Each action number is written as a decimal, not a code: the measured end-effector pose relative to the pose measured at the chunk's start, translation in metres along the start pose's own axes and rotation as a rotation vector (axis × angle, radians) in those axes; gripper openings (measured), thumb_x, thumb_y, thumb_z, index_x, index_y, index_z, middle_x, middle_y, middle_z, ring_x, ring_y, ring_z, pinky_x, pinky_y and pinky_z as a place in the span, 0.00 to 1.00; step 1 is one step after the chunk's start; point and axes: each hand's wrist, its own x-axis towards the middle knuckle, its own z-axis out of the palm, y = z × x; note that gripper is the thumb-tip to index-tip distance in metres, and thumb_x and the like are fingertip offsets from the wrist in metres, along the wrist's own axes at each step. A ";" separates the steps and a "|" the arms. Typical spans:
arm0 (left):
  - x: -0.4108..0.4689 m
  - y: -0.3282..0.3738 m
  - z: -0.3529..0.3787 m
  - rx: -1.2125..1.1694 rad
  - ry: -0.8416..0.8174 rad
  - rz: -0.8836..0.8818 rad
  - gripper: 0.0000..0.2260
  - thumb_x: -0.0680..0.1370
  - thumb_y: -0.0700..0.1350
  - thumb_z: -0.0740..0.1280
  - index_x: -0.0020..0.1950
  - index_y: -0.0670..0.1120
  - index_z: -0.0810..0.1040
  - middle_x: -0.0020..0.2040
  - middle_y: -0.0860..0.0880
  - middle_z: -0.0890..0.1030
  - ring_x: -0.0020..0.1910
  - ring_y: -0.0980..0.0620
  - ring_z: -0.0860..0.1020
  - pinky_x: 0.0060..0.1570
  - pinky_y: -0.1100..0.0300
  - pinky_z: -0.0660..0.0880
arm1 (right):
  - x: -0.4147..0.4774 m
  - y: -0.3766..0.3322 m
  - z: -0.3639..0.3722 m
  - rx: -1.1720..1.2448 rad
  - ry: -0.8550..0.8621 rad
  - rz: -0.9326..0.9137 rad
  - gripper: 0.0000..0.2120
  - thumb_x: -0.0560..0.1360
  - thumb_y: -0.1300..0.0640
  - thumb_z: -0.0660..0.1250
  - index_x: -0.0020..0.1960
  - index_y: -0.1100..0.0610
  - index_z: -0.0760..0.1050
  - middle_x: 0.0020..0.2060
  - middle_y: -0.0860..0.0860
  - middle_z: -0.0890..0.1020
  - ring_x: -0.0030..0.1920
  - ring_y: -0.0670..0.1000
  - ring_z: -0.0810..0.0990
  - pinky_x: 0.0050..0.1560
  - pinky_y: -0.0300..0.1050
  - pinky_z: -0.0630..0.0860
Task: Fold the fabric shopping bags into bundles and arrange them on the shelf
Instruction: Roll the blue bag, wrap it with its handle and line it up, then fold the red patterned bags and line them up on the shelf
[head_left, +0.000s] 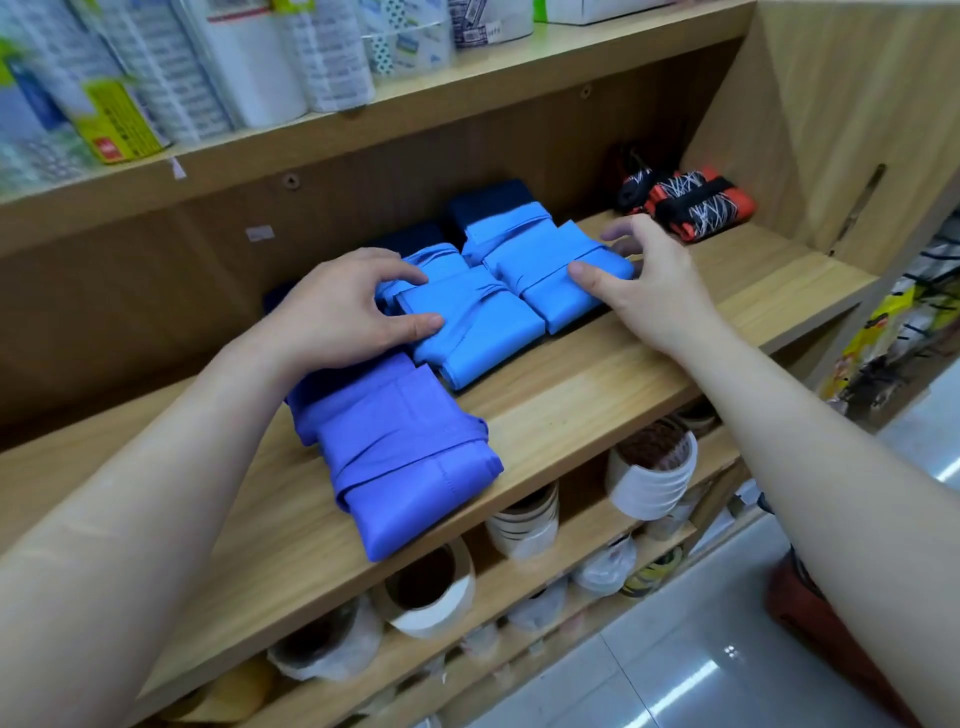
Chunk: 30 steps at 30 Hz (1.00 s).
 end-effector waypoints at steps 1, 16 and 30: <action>0.000 0.000 0.001 -0.003 0.012 -0.003 0.22 0.73 0.58 0.73 0.63 0.52 0.79 0.71 0.49 0.72 0.71 0.52 0.68 0.69 0.61 0.60 | -0.001 -0.001 0.003 -0.013 0.028 -0.019 0.20 0.74 0.45 0.72 0.59 0.56 0.72 0.53 0.50 0.77 0.52 0.49 0.73 0.51 0.44 0.69; -0.005 0.027 -0.006 0.029 0.216 0.218 0.07 0.78 0.45 0.68 0.52 0.50 0.84 0.52 0.51 0.83 0.54 0.49 0.79 0.56 0.50 0.75 | -0.064 0.011 -0.053 -0.022 0.129 -0.027 0.09 0.79 0.58 0.61 0.52 0.48 0.77 0.42 0.47 0.83 0.46 0.52 0.82 0.51 0.54 0.78; -0.031 0.212 0.022 0.352 -0.099 0.646 0.11 0.75 0.50 0.62 0.53 0.55 0.81 0.45 0.54 0.83 0.43 0.47 0.80 0.38 0.51 0.78 | -0.164 0.139 -0.201 -0.665 -0.103 -0.001 0.08 0.77 0.58 0.65 0.53 0.54 0.80 0.43 0.55 0.84 0.43 0.59 0.81 0.42 0.53 0.78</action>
